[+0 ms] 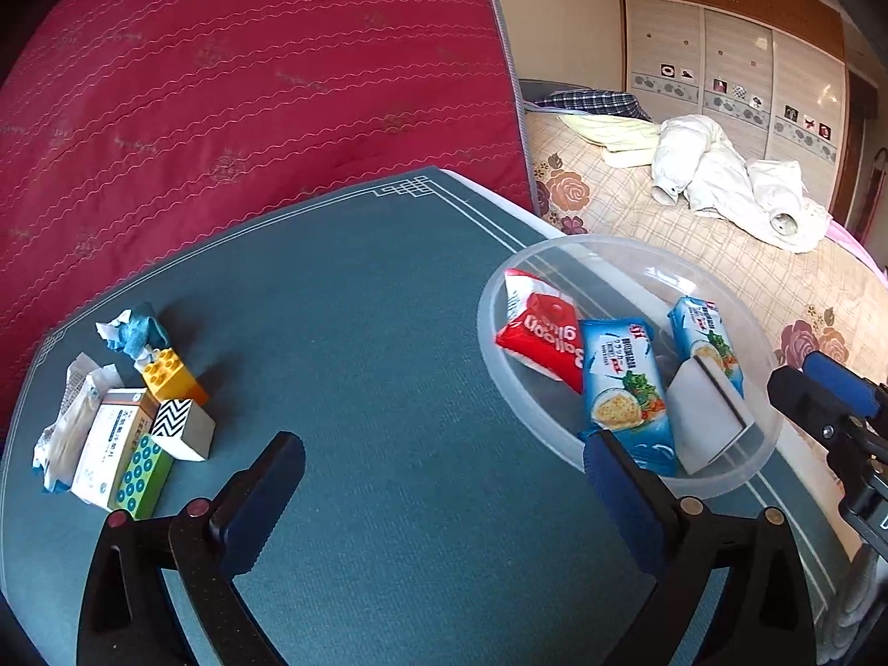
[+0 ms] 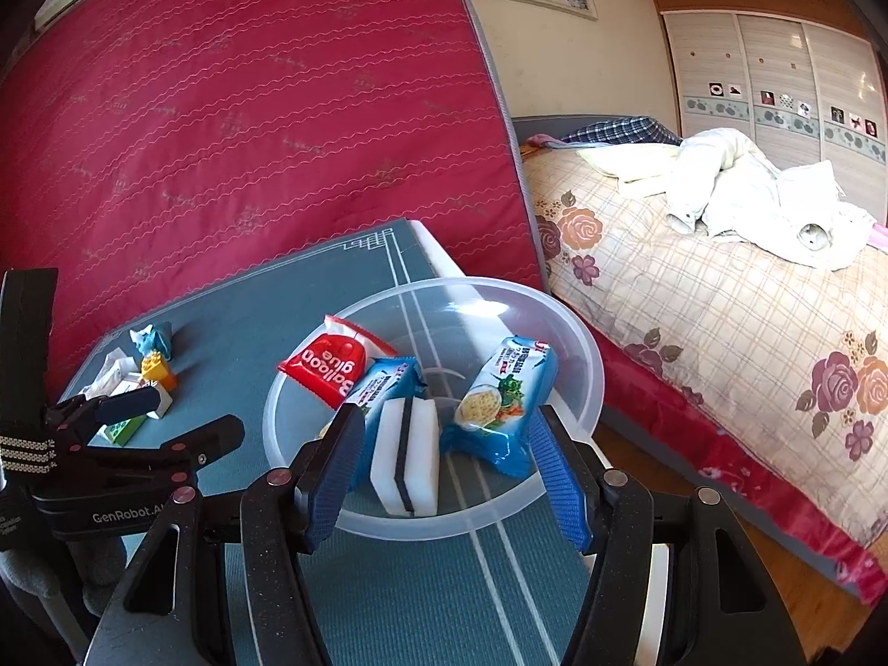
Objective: Organize objects
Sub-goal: 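Move both grippers back over the remaining items on the table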
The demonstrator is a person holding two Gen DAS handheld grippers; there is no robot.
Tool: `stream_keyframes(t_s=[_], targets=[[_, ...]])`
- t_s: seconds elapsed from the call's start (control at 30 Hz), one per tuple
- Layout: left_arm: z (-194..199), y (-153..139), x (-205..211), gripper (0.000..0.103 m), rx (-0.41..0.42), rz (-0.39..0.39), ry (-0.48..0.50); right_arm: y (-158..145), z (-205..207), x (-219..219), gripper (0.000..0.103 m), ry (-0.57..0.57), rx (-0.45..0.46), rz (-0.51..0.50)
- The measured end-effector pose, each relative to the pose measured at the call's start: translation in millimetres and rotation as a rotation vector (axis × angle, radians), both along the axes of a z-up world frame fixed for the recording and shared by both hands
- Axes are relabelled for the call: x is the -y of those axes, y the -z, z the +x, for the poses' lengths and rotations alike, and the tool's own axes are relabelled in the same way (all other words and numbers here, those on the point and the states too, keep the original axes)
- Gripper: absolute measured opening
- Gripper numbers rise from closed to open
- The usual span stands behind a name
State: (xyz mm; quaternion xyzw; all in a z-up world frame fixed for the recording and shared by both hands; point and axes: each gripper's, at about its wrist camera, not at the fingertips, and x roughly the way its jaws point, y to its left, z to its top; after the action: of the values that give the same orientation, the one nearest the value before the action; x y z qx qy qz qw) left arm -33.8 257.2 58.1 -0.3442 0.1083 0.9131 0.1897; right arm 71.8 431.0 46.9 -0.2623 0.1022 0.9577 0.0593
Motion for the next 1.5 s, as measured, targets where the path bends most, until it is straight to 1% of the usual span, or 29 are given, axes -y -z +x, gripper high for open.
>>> stream_keyframes(t_s=[0.2, 0.5, 0.73, 0.87, 0.93, 1.17, 1.27, 1.37, 1.43, 1.5], targets=[[-5.1, 3.9, 27.5, 0.102, 0.005, -0.008, -0.061, 1.9, -2.1, 22.0, 0.065, -0.051, 0.018, 0.026], [-9.9, 10.9, 84.0, 0.102, -0.001, -0.021, -0.174, 7.4, -6.8, 59.0, 0.065, -0.134, 0.053, 0.063], [-18.5, 22.3, 141.1, 0.102, 0.024, -0.007, -0.275, 14.7, -14.9, 87.9, 0.066, -0.203, 0.102, 0.049], [-22.3, 27.1, 175.8, 0.102, 0.044, 0.016, -0.342, 17.1, -22.0, 107.7, 0.066, -0.248, 0.123, 0.033], [-23.2, 29.4, 190.0, 0.102, 0.052, 0.02, -0.369, 17.8, -27.7, 118.1, 0.066, -0.271, 0.137, 0.014], [-20.6, 37.2, 223.0, 0.102, 0.039, -0.015, -0.421, 16.1, -52.9, 156.4, 0.066, -0.345, 0.179, -0.021], [-21.4, 41.2, 236.6, 0.102, 0.064, 0.012, -0.437, 15.8, -65.5, 178.8, 0.066, -0.384, 0.193, -0.014], [-23.4, 41.2, 241.6, 0.102, 0.078, 0.036, -0.45, 16.6, -78.7, 199.2, 0.066, -0.416, 0.201, -0.009], [-24.1, 42.1, 244.0, 0.102, 0.082, 0.031, -0.462, 16.8, -91.4, 210.2, 0.066, -0.432, 0.205, -0.025], [-22.1, 42.7, 246.8, 0.102, 0.084, 0.043, -0.467, 18.0, -107.2, 218.9, 0.066, -0.44, 0.222, -0.059]])
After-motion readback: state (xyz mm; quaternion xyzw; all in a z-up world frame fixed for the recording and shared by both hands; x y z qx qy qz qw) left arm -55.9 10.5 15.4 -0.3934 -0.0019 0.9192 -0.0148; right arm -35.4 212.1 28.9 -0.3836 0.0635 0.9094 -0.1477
